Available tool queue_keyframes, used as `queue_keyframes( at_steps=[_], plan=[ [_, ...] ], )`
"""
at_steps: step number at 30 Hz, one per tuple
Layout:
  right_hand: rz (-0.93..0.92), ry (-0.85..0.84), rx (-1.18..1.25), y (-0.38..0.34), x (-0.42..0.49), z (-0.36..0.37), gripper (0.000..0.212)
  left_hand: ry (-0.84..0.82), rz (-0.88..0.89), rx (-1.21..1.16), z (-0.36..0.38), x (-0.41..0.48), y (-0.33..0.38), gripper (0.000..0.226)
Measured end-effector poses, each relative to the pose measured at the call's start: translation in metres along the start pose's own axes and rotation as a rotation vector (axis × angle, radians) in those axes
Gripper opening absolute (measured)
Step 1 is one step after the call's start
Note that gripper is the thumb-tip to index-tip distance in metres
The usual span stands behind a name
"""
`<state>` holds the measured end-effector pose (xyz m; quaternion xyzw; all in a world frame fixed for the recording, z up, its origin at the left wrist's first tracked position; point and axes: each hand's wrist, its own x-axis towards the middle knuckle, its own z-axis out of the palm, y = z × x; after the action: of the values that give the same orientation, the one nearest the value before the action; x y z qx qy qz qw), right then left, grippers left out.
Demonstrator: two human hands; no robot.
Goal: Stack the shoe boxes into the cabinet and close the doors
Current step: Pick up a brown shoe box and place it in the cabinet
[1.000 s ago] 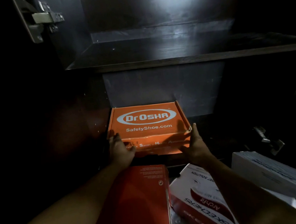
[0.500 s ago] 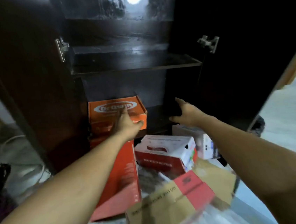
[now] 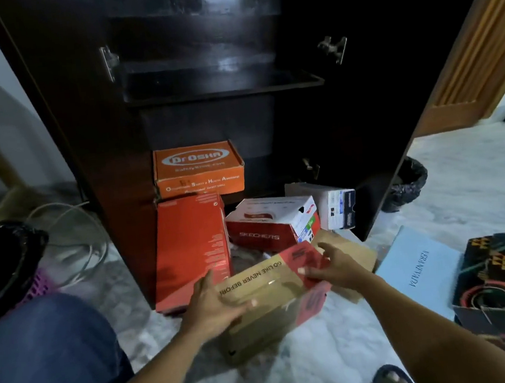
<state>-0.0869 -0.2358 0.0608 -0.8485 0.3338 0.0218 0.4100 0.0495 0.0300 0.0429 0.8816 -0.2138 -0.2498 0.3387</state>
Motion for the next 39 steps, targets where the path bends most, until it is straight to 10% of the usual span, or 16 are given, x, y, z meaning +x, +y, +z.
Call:
queue_keyframes(
  at_steps=[8,30,34,39],
  plan=[
    [-0.014,0.049,0.011,0.041,-0.005,0.019,0.118,0.049,0.099,0.181,0.043,-0.016,-0.038,0.143],
    [0.026,0.406,0.261,0.077,-0.013,0.05,0.083,0.244,0.023,-0.279,0.068,0.004,-0.038,0.07],
    [0.008,0.239,0.302,0.09,-0.022,0.054,0.115,0.132,0.091,-0.221,0.075,0.006,-0.053,0.093],
    [0.029,0.032,0.343,0.134,-0.042,0.07,0.132,-0.143,0.05,-0.093,0.087,-0.001,-0.074,0.172]
  ],
)
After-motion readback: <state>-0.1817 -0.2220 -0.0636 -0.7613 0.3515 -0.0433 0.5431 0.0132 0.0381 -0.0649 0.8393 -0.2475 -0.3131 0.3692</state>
